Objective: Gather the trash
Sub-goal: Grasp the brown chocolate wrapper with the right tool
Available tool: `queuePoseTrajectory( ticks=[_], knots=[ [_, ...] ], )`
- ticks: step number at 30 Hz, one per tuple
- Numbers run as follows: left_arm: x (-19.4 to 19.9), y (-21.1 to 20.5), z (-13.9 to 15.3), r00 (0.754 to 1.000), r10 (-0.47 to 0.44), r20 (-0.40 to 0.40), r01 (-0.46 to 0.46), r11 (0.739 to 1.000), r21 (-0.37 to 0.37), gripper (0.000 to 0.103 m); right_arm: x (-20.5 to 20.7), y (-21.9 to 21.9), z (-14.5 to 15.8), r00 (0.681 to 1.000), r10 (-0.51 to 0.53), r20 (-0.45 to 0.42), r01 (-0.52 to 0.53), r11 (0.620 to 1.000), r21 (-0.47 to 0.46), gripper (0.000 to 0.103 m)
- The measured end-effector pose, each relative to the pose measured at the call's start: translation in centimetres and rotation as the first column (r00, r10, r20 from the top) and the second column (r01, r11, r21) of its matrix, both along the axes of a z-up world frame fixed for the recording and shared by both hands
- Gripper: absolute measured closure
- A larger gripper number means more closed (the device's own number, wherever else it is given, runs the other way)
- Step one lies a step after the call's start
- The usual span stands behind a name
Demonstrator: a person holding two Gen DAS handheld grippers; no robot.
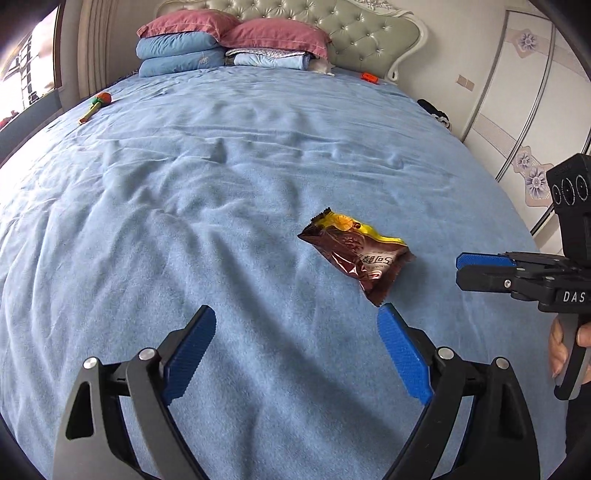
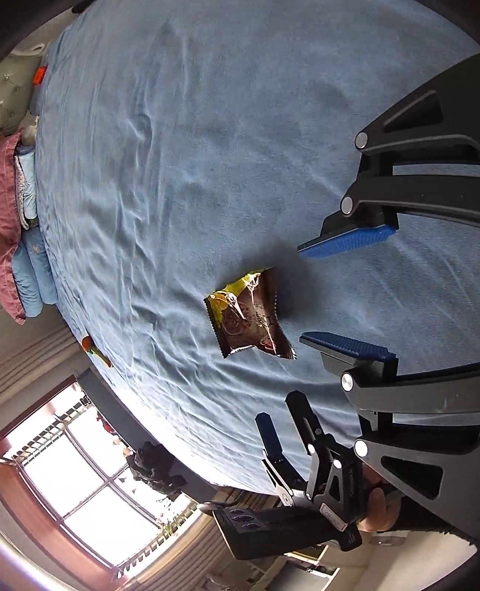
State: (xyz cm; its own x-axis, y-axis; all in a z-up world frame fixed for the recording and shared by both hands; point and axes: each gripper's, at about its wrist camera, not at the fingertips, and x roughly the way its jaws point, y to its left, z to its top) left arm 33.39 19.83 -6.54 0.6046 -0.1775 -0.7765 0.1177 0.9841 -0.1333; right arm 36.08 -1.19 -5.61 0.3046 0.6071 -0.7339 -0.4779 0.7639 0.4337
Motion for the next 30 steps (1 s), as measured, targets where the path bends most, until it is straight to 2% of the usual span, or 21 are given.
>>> queuePoseTrajectory(
  ticks=[9, 14, 16, 17, 19, 20, 24, 30],
  knots=[
    [2.4, -0.1, -0.2, 1.000, -0.001, -0.001, 0.001, 0.999, 0.035, 0.013, 4.6, 2.2, -1.9, 0.998, -0.015, -0.067, 0.014, 1.000, -0.009, 0.052],
    [2.5, 0.0, -0.7, 1.000, 0.001, -0.005, 0.000, 0.999, 0.045, 0.013, 4.8, 3.9, -2.7, 0.997, 0.004, -0.078, -0.005, 1.000, -0.014, 0.049],
    [2.5, 0.0, -1.1, 1.000, 0.000, -0.013, 0.001, 0.998, 0.063, 0.013, 4.3, 4.3, -2.6, 0.999, 0.003, -0.046, -0.005, 0.999, -0.038, 0.064],
    [2.6, 0.0, -1.3, 1.000, 0.003, -0.016, -0.002, 0.998, 0.068, 0.013, 4.3, 4.4, -2.7, 0.999, -0.006, -0.039, 0.004, 0.999, -0.044, 0.077],
    [2.6, 0.0, -1.6, 1.000, 0.006, -0.024, -0.005, 0.998, 0.064, 0.013, 4.2, 4.2, -3.0, 0.999, -0.015, -0.050, 0.013, 0.999, -0.031, 0.086],
    [2.6, 0.1, -1.7, 1.000, 0.006, -0.027, -0.005, 0.998, 0.061, 0.013, 4.1, 3.9, -3.1, 0.999, -0.020, -0.048, 0.019, 1.000, -0.025, 0.095],
    [2.4, -0.1, -1.7, 1.000, 0.004, -0.022, -0.002, 0.997, 0.073, 0.013, 3.2, 2.8, -2.9, 0.999, -0.024, -0.026, 0.024, 1.000, -0.005, 0.102],
    [2.0, -0.5, -1.3, 1.000, -0.015, -0.026, 0.017, 0.998, 0.065, 0.013, 1.2, 1.5, -1.4, 1.000, -0.005, 0.022, 0.005, 1.000, 0.016, 0.102]
  ],
)
